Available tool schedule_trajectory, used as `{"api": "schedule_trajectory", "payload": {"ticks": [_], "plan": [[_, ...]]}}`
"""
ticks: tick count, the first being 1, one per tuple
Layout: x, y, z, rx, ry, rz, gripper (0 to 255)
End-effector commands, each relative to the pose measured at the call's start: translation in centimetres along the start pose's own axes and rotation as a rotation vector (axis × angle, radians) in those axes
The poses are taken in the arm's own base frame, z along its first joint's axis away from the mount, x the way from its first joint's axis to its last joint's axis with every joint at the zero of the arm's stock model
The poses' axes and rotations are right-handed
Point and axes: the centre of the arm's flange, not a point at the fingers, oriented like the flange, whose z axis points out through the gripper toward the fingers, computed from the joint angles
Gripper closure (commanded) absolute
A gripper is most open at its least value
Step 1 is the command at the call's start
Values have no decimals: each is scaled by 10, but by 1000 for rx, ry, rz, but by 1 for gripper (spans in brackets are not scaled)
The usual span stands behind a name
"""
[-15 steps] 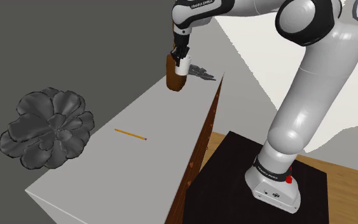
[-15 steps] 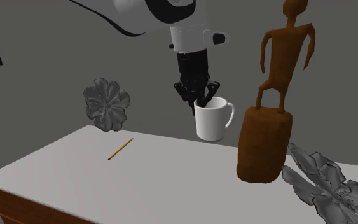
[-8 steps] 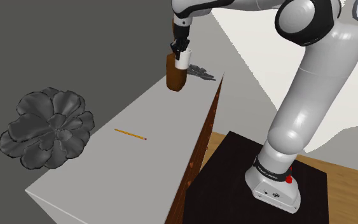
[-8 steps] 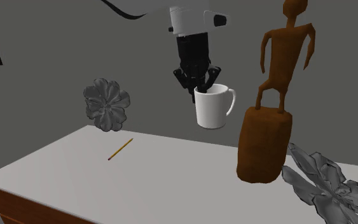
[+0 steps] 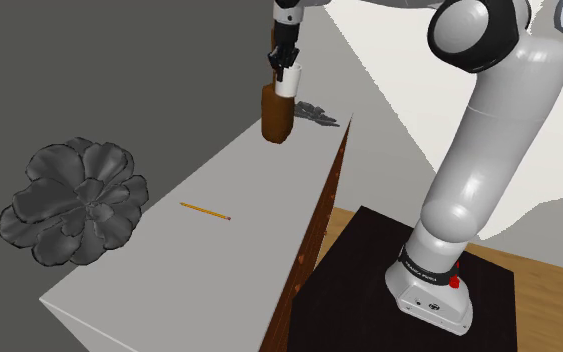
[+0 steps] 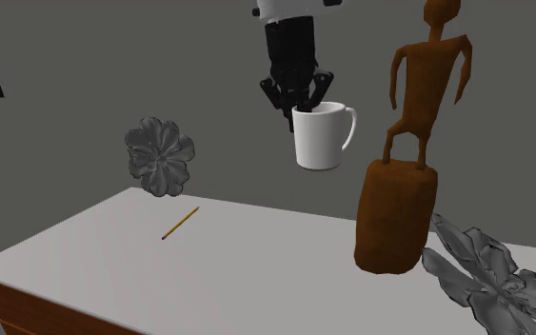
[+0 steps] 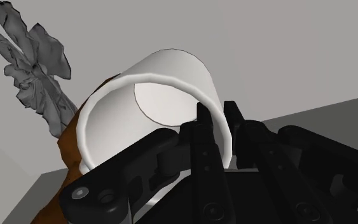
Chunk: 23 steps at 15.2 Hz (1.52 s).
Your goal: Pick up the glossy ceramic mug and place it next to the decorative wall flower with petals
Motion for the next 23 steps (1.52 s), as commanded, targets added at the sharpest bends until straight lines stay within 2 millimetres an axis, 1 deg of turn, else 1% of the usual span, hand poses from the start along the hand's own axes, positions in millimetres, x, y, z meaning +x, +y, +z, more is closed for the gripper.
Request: {"api": "schedule_trajectory", "payload": {"ticks": [1,16,17,23], "plan": [[0,1,-11,0,0,0,255],[12,6,-89,0,0,0,255],[12,6,-90,0,0,0,255],[-12,-68,-99,0,0,0,255]]}}
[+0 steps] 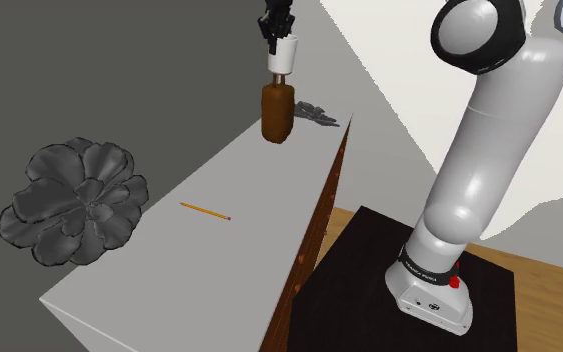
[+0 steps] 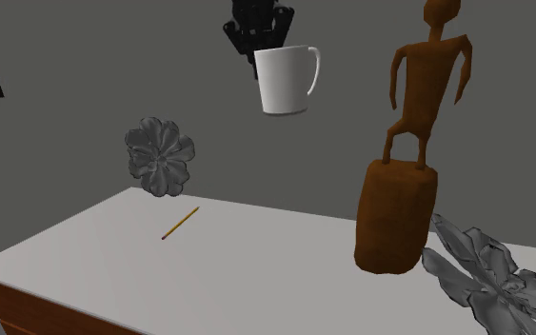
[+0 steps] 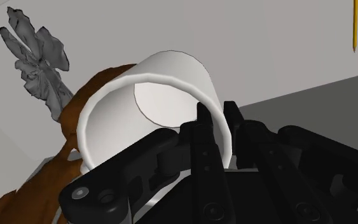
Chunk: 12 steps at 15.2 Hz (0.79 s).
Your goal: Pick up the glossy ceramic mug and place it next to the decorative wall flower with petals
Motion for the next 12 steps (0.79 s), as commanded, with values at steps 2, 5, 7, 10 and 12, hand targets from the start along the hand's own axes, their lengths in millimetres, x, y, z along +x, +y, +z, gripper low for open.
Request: {"api": "schedule_trajectory", "payload": {"ticks": [2,5,7,10,12], "plan": [[-13,-37,-3,-1,0,1,255],[-25,-74,-8,-1,0,1,255],[-33,-99,-11,-1,0,1,255],[-46,-136,-16,-1,0,1,255],[-54,-161,-19,-1,0,1,255]]}}
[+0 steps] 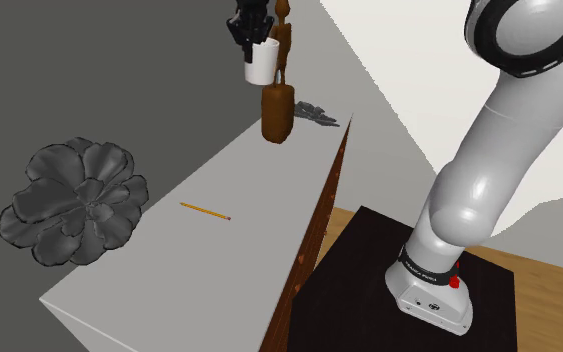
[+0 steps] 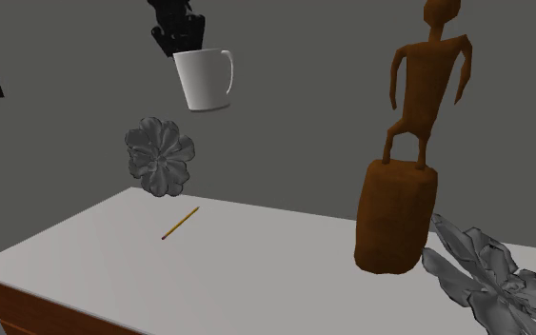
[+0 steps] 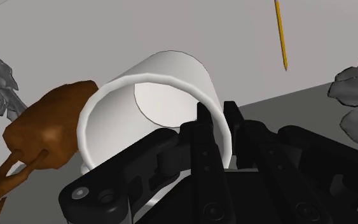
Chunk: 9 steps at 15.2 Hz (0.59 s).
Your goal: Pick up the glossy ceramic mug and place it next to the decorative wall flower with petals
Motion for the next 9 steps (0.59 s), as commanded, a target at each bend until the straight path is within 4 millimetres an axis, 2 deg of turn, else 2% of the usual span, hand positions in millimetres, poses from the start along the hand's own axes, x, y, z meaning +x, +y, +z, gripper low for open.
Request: {"api": "schedule_trajectory", "payload": {"ticks": [1,9], "plan": [[-11,-28,-2,0,0,1,255],[-44,-128,-14,0,0,1,255]]}}
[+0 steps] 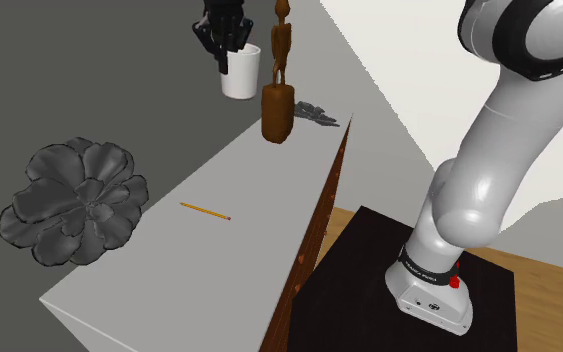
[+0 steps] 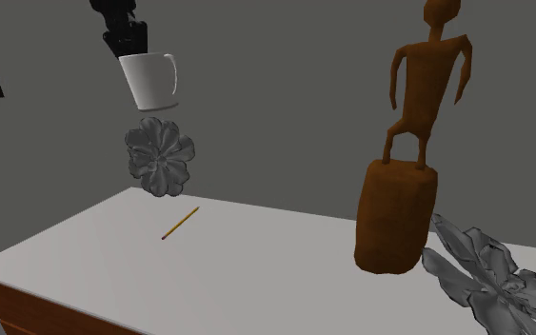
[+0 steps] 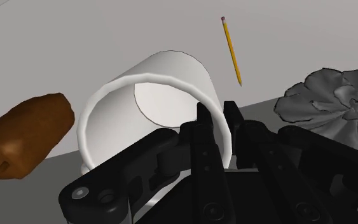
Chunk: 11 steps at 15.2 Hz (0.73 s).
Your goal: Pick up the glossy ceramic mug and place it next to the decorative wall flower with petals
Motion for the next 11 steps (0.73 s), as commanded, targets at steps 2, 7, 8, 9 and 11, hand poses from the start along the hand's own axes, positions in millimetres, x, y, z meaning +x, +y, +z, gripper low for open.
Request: {"api": "schedule_trajectory", "payload": {"ticks": [2,7,8,9,11], "plan": [[-11,-39,-6,0,0,1,255],[-32,-102,-14,0,0,1,255],[-36,-114,-15,0,0,1,255],[-40,-127,-17,0,0,1,255],[-48,-152,-20,0,0,1,255]]}}
